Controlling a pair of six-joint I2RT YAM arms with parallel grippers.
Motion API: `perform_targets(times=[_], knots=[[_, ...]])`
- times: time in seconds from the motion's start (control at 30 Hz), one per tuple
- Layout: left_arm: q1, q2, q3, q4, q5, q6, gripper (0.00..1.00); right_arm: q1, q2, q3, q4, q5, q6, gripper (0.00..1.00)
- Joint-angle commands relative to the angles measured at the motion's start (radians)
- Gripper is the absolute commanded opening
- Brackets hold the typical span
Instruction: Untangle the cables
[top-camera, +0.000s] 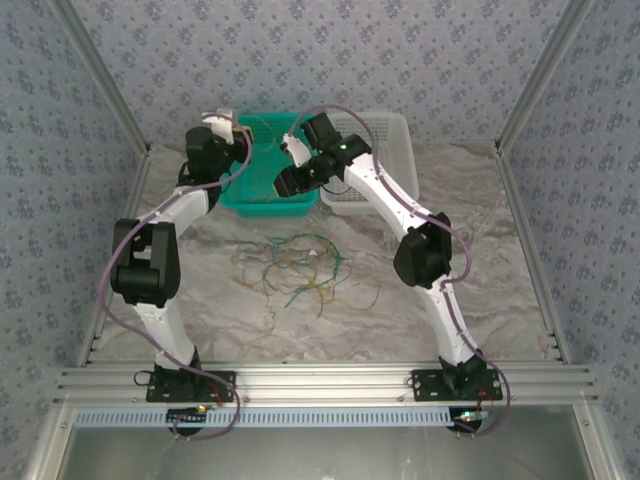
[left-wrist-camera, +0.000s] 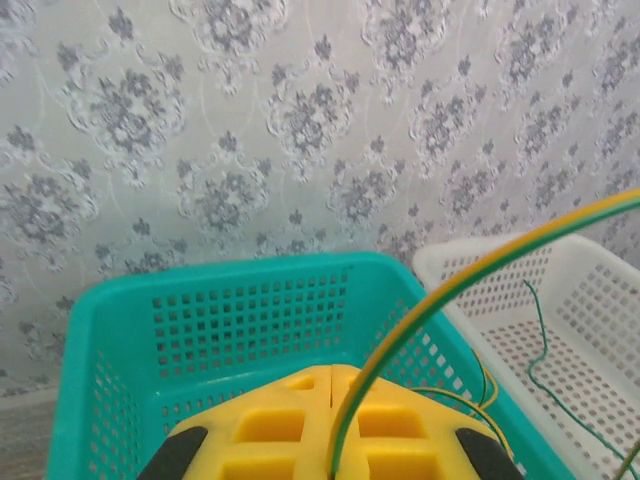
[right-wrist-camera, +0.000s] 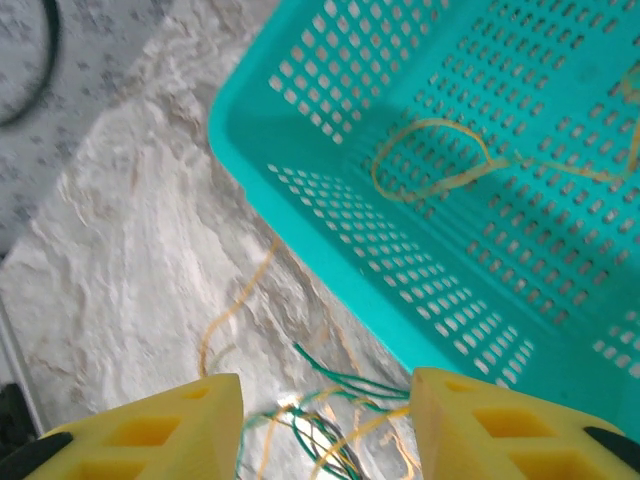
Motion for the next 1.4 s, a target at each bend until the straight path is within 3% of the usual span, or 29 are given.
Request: perform_targets(times=[0.0, 0.1, 0.23, 0.37, 0.5, 0.6, 0.77, 0.83, 1.0, 1.27, 1.37], knots=[[0.003, -0.010, 0.027, -0.065, -0.111, 0.017, 0.00, -0.009, -0.134, -0.069, 0.055, 0.054, -0.030, 0.53], [0.002, -0.007, 0.044, -0.147, -0.234, 0.020, 0.00, -0.022, -0.237, -0.180, 0.140, 0.122, 0.013, 0.57], [-0.015, 0.029, 0.140, -0.326, -0.267, 0.046, 0.00, -0.047, -0.397, -0.368, 0.287, 0.221, 0.085, 0.61], [-0.086, 0.066, 0.184, -0.436, -0.401, 0.120, 0.00, -0.043, -0.551, -0.574, 0.464, 0.311, 0.104, 0.64], [-0.139, 0.151, 0.281, -0.588, -0.487, 0.108, 0.00, -0.037, -0.693, -0.799, 0.643, 0.444, 0.125, 0.65], [-0.156, 0.230, 0.364, -0.676, -0.499, 0.091, 0.00, -0.034, -0.779, -0.953, 0.756, 0.485, 0.134, 0.68], [-0.160, 0.315, 0.429, -0.700, -0.425, 0.045, 0.00, -0.019, -0.829, -1.067, 0.789, 0.520, 0.135, 0.68], [-0.158, 0.338, 0.454, -0.725, -0.447, 0.028, 0.07, -0.013, -0.842, -1.097, 0.794, 0.529, 0.137, 0.68], [-0.155, 0.325, 0.458, -0.760, -0.530, -0.015, 0.47, -0.008, -0.874, -1.135, 0.785, 0.582, 0.127, 0.68], [-0.165, 0.197, 0.458, -0.850, -0.604, -0.024, 0.64, -0.029, -0.903, -1.153, 0.778, 0.644, 0.121, 0.69], [-0.174, 0.108, 0.418, -0.836, -0.616, -0.013, 0.76, -0.055, -0.906, -1.172, 0.780, 0.641, 0.166, 0.74]])
